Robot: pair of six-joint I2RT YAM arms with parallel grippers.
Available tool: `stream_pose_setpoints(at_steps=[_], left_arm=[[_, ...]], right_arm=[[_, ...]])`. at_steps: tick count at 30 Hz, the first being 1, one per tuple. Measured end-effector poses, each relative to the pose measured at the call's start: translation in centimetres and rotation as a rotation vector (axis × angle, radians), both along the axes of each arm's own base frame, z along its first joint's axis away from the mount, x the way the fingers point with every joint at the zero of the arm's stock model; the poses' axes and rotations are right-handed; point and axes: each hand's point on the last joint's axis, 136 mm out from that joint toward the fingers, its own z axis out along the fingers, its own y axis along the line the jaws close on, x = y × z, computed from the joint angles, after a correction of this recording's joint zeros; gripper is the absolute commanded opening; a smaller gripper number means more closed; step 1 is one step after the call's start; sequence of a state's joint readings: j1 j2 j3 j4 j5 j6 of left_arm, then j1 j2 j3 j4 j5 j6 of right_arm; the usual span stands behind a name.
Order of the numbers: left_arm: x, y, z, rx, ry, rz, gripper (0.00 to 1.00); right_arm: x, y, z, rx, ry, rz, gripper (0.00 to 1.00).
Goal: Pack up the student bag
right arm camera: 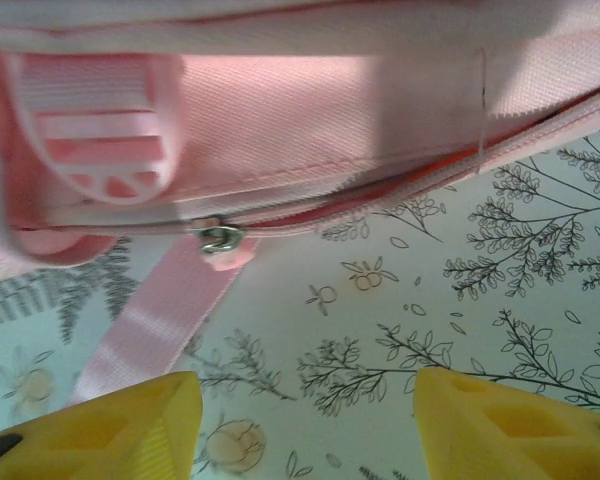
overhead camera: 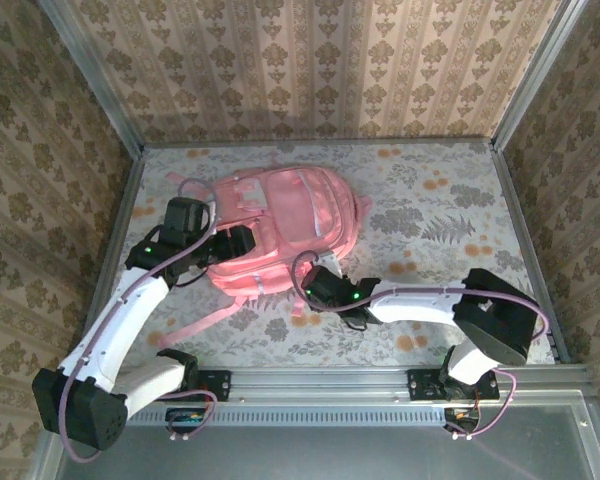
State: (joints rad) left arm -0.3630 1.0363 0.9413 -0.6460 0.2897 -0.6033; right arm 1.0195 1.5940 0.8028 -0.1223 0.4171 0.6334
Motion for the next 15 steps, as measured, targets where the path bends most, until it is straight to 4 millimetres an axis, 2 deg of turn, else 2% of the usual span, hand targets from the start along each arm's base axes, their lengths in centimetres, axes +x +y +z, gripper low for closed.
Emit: stream_pose_setpoints(at_steps=[6,12,15], left_arm=[[-0.3,0.5,-0.3,-0.008,0.003,0.019,0.76],[-0.8,1.2,0.3,-0.022,-0.027,0.039,0.76],[-1.0,1.4,-0.1,-0.025,-0.019,0.042,0.75]], right_arm=[[0.9,1.1,-1.8,-0.026,0.004,-0.009,0.58],[1.8,2.5,-2.3,0.004,-0.011,-0.012,0.54],[2.2,3.1,-2.1,0.026,-0.035,-0.009,0.50]])
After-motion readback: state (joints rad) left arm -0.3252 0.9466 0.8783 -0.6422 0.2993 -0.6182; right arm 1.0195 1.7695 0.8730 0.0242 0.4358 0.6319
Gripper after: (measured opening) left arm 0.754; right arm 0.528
